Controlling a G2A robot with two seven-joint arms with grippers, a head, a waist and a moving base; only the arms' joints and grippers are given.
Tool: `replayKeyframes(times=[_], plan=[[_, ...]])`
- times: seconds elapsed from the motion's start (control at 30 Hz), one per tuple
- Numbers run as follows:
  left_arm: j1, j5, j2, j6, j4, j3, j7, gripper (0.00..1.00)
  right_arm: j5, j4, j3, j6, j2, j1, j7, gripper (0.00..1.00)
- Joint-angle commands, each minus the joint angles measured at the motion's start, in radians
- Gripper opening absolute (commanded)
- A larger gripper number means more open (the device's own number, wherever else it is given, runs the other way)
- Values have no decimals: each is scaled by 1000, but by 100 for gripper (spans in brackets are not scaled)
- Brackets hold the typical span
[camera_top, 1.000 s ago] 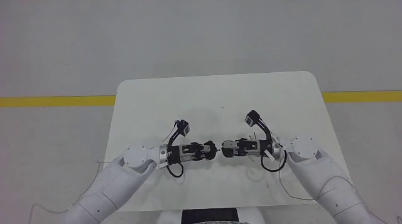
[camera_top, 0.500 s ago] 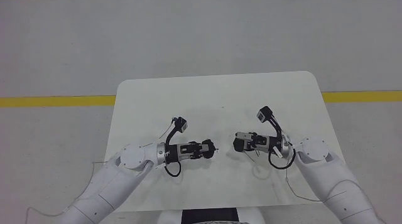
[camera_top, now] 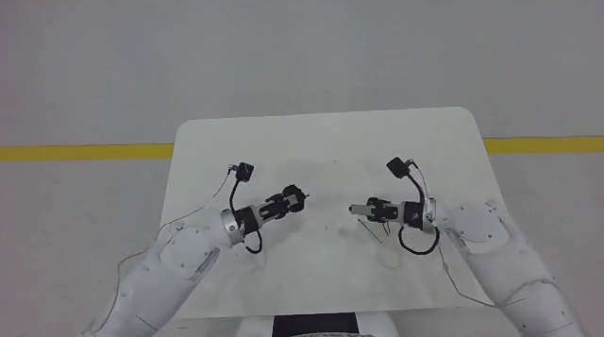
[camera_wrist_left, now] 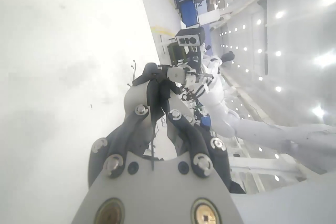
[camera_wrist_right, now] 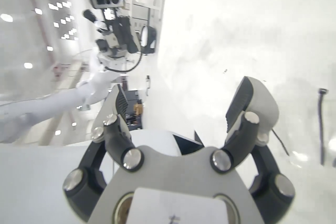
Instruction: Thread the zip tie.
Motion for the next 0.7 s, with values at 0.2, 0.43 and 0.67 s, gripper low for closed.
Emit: replayKeyframes(times=[0.2, 0.43, 0.67], plan=[[23, 13, 4, 0, -19, -12, -5, 0, -151, -94, 0, 46, 13, -20, 52, 100], [17, 55, 4, 17, -19, -9, 4, 0, -215, -99, 1, 64, 15, -19, 32, 100], [25, 191, 4, 36, -52, 3, 69, 0, -535, -213, -18, 210, 31, -37, 100, 100]])
